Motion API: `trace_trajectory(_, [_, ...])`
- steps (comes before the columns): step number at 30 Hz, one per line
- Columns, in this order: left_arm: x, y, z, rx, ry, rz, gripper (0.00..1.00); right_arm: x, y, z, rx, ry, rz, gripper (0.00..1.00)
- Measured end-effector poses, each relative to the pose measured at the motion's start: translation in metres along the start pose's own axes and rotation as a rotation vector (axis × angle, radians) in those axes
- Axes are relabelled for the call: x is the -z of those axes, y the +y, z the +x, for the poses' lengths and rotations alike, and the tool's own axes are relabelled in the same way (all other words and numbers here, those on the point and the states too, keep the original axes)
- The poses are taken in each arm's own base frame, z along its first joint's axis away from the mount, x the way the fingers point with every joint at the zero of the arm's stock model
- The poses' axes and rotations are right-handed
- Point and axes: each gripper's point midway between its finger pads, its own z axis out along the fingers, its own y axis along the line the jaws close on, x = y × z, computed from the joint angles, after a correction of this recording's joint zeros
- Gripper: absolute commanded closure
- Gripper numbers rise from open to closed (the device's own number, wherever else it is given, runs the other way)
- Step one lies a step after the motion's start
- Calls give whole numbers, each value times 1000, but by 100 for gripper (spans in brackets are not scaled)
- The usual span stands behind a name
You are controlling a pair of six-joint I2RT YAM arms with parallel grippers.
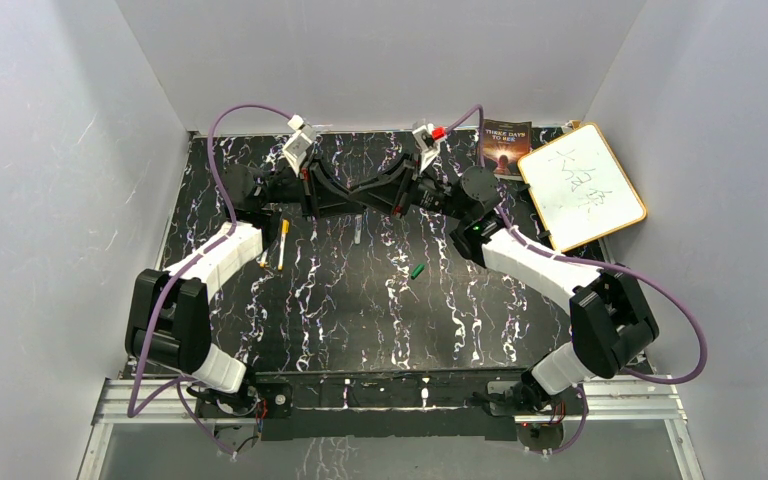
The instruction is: Insert the pens into the pen caps
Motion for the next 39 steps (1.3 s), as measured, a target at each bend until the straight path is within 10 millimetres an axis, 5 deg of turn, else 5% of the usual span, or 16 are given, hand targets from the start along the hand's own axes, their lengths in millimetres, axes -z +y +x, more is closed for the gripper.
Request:
trace_trajectory(1, [0, 0, 0, -3, 1, 1, 100, 0, 0, 0, 0, -2, 2, 100])
trace_trajectory(5, [1, 2, -1, 10, -5, -7, 99, 0, -2, -4, 23, -15, 7, 100])
trace_trajectory(16, [1, 2, -2, 6, -12, -9, 53, -1, -5, -7, 25, -27, 24, 100])
trace_trajectory(20, [1, 2, -3, 2, -14, -8, 53, -1, -6, -8, 25, -34, 33, 100])
trace_trajectory(27, [1, 5, -1, 10, -21, -20, 69, -1, -10, -12, 27, -52, 52, 100])
trace_trajectory(39, [1, 8, 0, 13, -31, -32, 63, 2, -3, -32, 61, -109, 50, 100])
